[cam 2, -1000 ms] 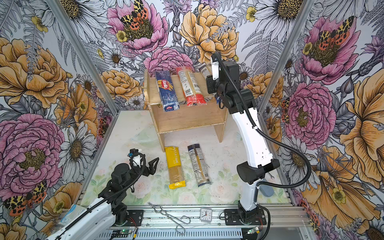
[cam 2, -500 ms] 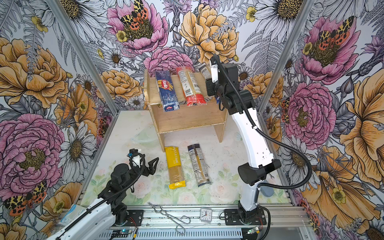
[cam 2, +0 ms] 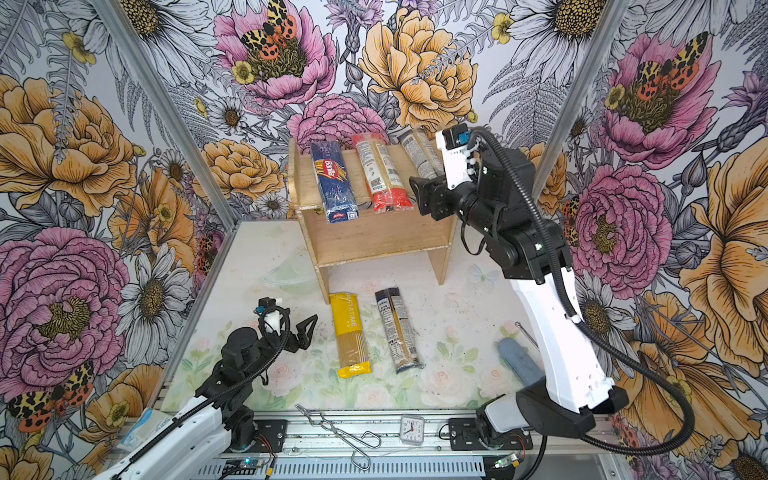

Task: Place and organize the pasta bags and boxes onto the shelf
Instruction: 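Draw the right gripper back and lower it over the clear table pack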

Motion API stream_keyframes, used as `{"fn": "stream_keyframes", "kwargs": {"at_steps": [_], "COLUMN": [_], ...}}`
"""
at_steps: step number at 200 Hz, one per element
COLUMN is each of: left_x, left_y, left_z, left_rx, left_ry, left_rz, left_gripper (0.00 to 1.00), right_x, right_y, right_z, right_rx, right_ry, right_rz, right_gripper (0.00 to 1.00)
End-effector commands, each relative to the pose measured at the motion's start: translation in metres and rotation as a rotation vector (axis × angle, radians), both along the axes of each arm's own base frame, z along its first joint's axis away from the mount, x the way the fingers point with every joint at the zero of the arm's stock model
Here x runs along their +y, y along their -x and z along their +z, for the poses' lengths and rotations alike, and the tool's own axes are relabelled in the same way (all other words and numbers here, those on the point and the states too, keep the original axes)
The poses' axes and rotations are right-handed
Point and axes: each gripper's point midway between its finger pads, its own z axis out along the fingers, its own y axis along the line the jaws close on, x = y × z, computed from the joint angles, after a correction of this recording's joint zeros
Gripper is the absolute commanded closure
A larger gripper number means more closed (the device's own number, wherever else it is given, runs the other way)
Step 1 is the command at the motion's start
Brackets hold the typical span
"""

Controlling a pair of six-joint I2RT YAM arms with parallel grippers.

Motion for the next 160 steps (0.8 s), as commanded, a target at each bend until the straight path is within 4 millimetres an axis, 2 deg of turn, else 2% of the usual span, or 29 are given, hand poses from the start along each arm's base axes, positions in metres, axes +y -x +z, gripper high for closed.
{"fn": "stream_keyframes", "kwargs": {"at_steps": [1,20,52,115,160], "left_x": [0.004,0.004,0.005,0.007,0.003], "left_y": [0.001,0.001,0.000,-0.001,-0.003], "left_z": [-0.006,-0.006,-0.006,-0.004,-0.003], "left_rx": [0.007,0.008,0.010,0.020,0.037], "left_ry": [-0.005,-0.004,-0.005,0.009,0.019], "left_rz": [0.015,0.016,0.021,0.039,0.033], "left_gripper": [0.01,0.01,0.01,0.01,0.01], "right_x": [0.001,-0.007,-0.015,-0.014,-0.024], "right_y": [0.024,0.048,0.074,0.095,0.105], "right_z": [-0.014,-0.033,-0.087,-0.223,-0.283], "right_rx": [0.003,0.001,0.094,0.411,0.511], "right_ry": [-0.066,-0.125,-0.221,-0.307,-0.341], "right_rz": [0.035,0.039,0.042,0.007,-0.069], "right_gripper": [0.18,0.16,0.14,0.15,0.15]}}
